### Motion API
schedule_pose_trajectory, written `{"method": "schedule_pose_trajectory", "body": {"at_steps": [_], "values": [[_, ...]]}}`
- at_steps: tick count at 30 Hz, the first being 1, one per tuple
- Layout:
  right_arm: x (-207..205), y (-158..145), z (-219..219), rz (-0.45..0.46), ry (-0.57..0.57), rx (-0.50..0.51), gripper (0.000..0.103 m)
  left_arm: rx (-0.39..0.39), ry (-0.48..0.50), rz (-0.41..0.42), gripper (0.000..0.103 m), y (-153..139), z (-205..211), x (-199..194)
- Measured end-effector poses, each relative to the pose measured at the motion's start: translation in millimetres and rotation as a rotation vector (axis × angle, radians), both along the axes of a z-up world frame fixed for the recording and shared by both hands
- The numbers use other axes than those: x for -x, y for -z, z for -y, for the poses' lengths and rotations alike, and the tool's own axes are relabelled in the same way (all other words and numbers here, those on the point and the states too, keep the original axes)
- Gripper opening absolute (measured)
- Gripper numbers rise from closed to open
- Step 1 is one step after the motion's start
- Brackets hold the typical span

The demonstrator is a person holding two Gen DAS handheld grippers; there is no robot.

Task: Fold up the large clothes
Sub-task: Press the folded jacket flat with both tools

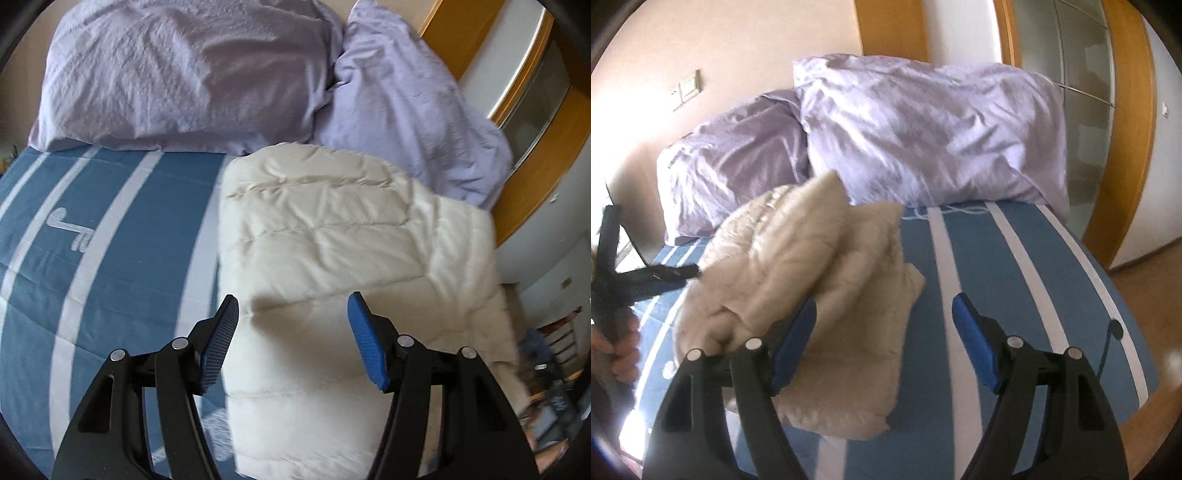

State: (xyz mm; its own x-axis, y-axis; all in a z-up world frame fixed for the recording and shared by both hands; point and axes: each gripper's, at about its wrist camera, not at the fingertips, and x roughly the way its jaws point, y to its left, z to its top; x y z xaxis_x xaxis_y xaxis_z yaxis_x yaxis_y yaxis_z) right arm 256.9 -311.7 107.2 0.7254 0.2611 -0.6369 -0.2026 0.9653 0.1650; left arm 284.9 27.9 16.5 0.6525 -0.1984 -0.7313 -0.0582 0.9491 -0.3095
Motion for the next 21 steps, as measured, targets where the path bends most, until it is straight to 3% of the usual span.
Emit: {"method": "schedule_pose_trajectory", "body": {"at_steps": [5, 13, 21], "values": [[-2, -15, -30, 0.027, -0.066, -0.007, 0.074, -0.062, -0.003, -0.007, 0.064, 14, 8, -5], [-2, -25, -78, 0.042, -0.163, -0.006, 0.058, -0.186, 0.040, 0.019, 0.065, 23, 38, -3], [-11, -5, -95, -0.010, -0.163, 0.022, 0.050, -0.172, 0.053, 0.003, 0.065, 32, 41, -10]]}}
